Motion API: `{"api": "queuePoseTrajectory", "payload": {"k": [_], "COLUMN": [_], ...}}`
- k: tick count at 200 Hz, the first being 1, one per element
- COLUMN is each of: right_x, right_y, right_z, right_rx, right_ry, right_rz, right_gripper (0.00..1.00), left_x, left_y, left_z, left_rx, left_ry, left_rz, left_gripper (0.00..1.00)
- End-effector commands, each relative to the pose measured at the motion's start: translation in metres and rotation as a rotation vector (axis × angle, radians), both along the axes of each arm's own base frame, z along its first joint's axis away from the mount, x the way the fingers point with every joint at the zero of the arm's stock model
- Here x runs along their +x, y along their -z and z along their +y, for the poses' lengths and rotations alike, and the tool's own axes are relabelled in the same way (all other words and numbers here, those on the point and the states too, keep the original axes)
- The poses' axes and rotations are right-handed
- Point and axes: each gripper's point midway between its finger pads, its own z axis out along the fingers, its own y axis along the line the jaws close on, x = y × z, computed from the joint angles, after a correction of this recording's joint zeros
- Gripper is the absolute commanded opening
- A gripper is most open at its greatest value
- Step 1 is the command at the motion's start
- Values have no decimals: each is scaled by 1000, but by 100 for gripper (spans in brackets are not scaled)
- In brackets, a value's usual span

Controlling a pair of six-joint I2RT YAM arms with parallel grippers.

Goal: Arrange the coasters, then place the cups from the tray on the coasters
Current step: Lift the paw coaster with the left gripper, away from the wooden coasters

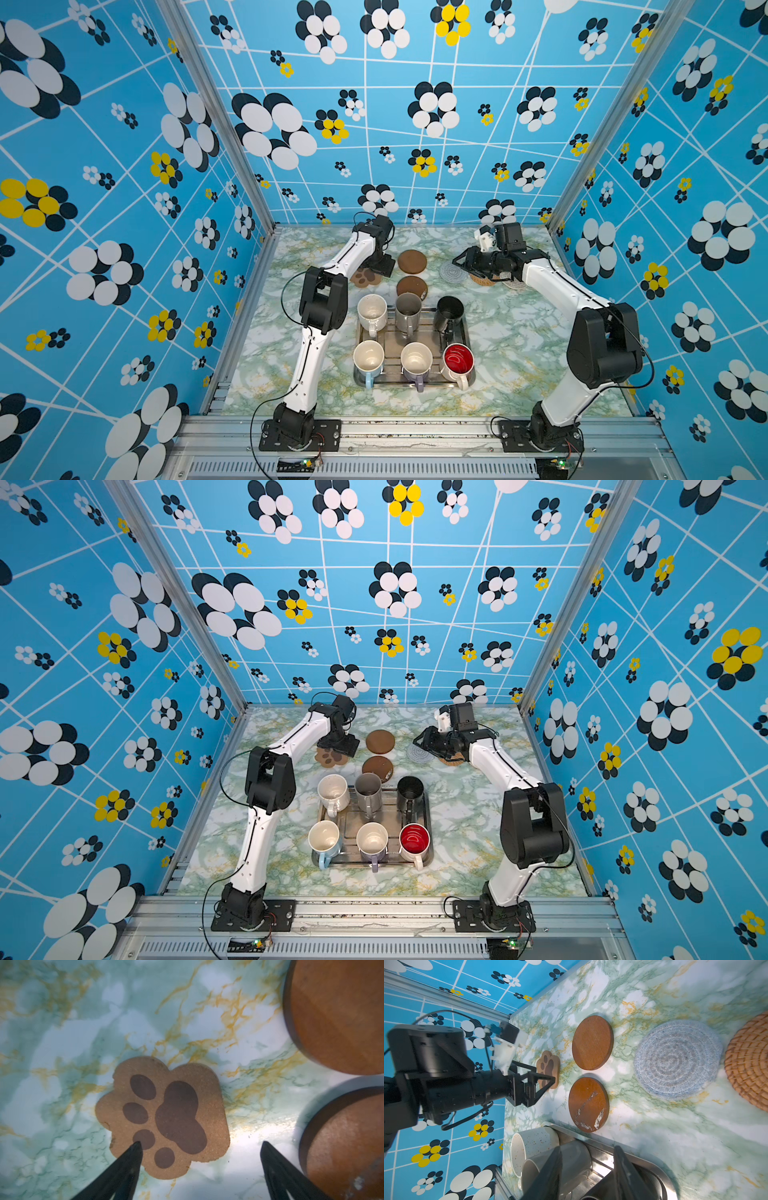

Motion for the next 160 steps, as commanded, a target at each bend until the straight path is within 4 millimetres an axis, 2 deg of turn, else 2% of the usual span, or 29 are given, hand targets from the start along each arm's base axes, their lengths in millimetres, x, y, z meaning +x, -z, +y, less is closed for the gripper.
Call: {"api": "queuePoseTrajectory", "payload": {"k": [1,63,160], "right_x": [0,-2,0], "right_y": [3,7,11], "right_z": [5,5,5], "right_rx": [16,14,13], "right_ry": [-8,-9,-12], "right_rz": [5,9,22], "right_gripper": [43,43,43], "left_x": [-6,-9,1], "left_y": [-9,5,17], "left_z": [6,10,39], "left_rx": [6,42,68], "left_ry": [-28,-38,-100], "left_rz": [-5,12,16], "left_gripper": [90,86,83]}}
